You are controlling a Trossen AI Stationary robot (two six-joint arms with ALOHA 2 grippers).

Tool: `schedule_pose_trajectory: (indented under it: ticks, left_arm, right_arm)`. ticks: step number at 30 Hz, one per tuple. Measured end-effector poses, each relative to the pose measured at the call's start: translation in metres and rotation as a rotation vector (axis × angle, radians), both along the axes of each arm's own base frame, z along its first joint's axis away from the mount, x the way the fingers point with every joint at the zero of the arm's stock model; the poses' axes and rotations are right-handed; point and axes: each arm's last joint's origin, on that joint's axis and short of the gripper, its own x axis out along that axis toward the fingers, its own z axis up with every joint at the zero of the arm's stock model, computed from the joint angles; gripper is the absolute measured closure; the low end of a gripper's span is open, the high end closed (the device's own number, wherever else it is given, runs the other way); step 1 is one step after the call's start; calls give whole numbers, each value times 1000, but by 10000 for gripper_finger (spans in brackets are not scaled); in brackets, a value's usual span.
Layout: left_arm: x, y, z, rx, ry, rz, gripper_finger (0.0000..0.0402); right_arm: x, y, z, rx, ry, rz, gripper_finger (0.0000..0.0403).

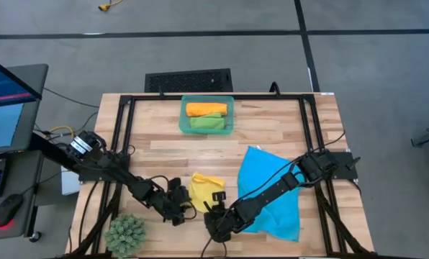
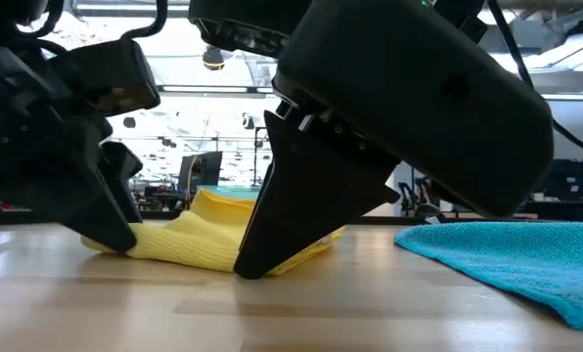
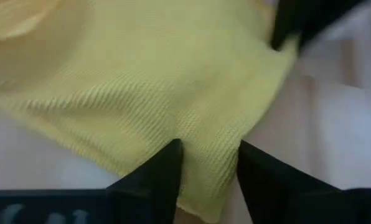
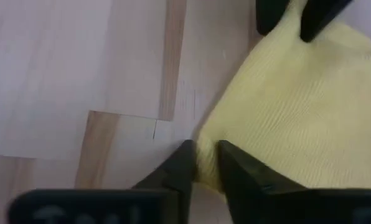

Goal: Roll microfiber towels into tight, uniform cylinder then place into a basket
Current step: Fold the yellow towel

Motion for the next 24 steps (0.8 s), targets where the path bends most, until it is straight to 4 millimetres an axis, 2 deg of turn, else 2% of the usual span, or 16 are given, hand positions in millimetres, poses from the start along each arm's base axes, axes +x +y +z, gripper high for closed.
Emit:
schedule_pose_trajectory:
  ticks: [5, 11, 15, 18, 24]
  left_arm:
    - [5, -14, 7, -113, 36, -73, 311]
    - [15, -30, 22, -240, 70, -154, 366]
    - [17, -39, 29, -268, 87, -189, 388]
    - [16, -42, 31, -275, 103, -175, 397]
    - [14, -46, 33, -340, 126, -119, 395]
  right_arm:
    - [-2, 1, -1, -20, 6, 2, 390]
    - [-2, 9, 3, -9, 11, 20, 371]
    - [-4, 21, 15, -1, 19, 65, 385]
    - [-5, 31, 25, -4, 10, 97, 395]
    - [-3, 37, 36, -4, -34, 97, 380]
